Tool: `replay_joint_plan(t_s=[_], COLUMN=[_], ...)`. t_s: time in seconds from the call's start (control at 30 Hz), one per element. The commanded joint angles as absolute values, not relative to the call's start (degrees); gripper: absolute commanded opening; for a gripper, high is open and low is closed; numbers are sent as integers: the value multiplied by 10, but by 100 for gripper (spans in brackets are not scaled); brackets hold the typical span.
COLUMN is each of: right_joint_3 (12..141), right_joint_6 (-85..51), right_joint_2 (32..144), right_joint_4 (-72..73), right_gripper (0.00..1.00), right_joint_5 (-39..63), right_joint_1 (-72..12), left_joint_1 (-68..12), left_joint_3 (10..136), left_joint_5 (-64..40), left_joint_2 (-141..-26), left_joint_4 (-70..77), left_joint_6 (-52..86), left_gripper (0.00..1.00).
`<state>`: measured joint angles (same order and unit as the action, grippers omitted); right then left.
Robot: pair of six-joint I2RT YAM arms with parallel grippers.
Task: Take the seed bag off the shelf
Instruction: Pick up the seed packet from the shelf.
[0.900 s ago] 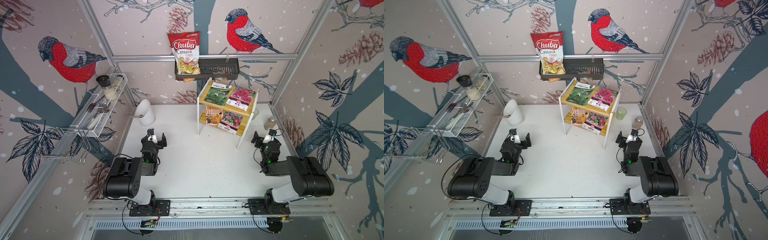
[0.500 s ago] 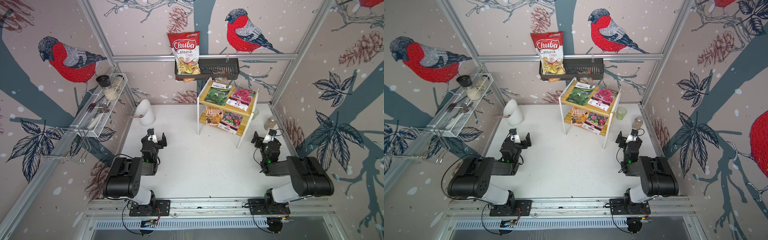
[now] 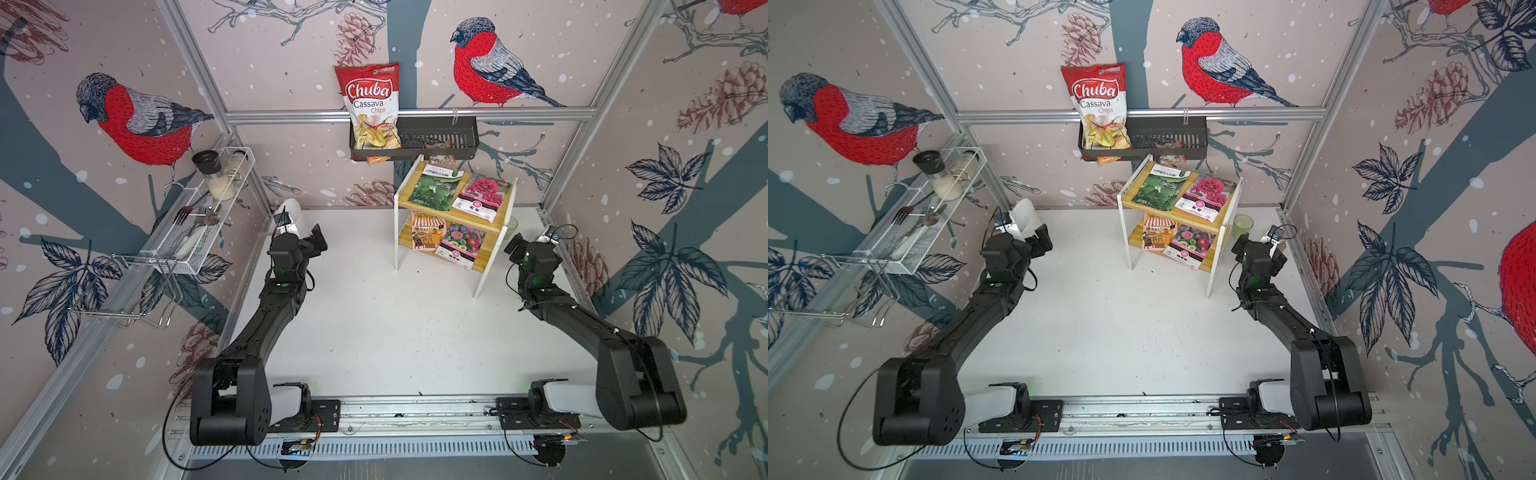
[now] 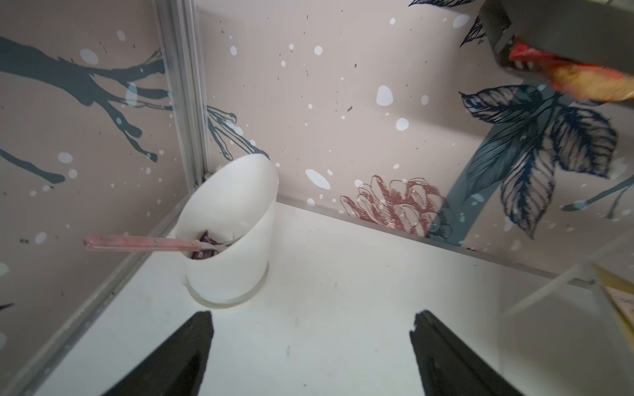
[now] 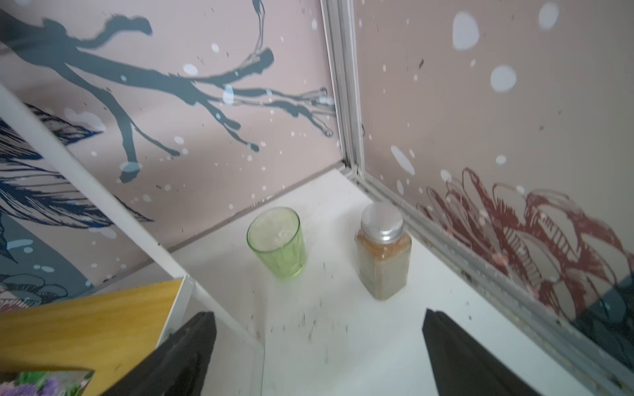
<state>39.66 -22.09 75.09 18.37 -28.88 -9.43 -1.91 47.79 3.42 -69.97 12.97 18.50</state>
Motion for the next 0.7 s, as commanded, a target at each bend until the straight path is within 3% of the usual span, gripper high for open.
replay_joint_plan(t_s=[0.0, 0.13, 0.3, 0.67], right_joint_3=[423, 439, 438, 431], right_joint_6=[-349, -414, -431, -442], right_joint_2=[725, 687, 664, 674], right_joint_4=[-59, -125, -140, -138], right_gripper=[100, 100, 100, 100], right_joint_5=[-290, -248, -223, -186], right_joint_1=[-105, -111, -125, -128], left_joint_1=[-39, -109, -219, -318], left_joint_3=[523, 586, 671, 817], left_joint_5=[-52, -120, -105, -102], left_joint_2=[-665, -656, -709, -873], left_joint_4=[-64, -92, -48, 49], left_joint_6=[339, 471, 615, 719], left_gripper=[95, 95, 96, 96])
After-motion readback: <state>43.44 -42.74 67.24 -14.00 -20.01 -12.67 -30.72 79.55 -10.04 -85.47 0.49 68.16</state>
